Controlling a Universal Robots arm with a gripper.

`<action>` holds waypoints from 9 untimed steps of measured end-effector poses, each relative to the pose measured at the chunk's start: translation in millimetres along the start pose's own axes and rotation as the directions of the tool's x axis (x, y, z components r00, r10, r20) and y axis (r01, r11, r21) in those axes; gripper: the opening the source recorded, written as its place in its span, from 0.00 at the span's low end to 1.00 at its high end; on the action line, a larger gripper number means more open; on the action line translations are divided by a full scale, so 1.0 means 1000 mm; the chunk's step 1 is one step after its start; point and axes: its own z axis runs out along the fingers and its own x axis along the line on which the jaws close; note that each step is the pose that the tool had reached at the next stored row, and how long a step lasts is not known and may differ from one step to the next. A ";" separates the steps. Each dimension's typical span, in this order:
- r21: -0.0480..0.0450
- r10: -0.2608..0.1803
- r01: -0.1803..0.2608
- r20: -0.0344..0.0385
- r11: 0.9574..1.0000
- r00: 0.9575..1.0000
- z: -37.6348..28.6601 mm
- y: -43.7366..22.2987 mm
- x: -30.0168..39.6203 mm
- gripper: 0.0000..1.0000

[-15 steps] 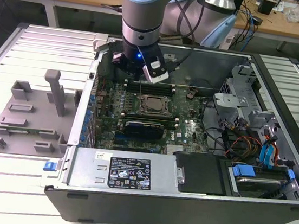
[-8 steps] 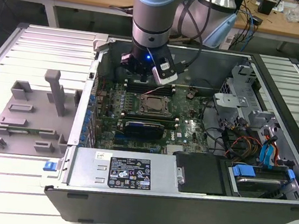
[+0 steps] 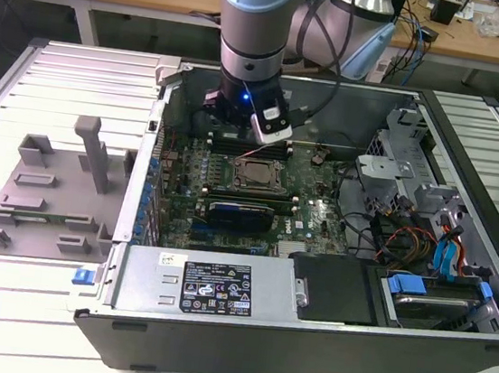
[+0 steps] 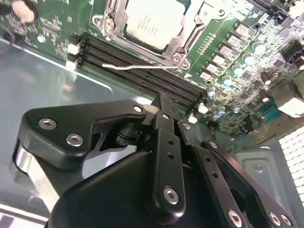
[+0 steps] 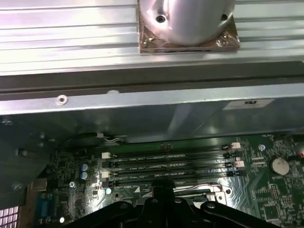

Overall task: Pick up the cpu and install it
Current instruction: 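Install the first cpu locking lever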

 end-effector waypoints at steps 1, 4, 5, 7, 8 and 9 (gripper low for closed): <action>0.004 0.009 -0.009 0.003 1.000 1.000 0.0003 -0.0001 0.0000 0.11; 0.027 0.035 -0.036 0.015 0.999 0.999 0.0014 -0.0003 -0.0013 0.11; 0.032 0.042 -0.042 0.018 0.999 0.999 0.0021 -0.0005 -0.0018 0.11; 0.032 0.043 -0.043 0.018 0.999 0.999 0.0065 -0.0009 -0.0103 0.11; 0.032 0.043 -0.043 0.018 0.999 0.999 0.0080 -0.0010 -0.0134 0.11; 0.032 0.043 -0.043 0.018 0.999 0.999 0.0089 -0.0012 -0.0151 0.11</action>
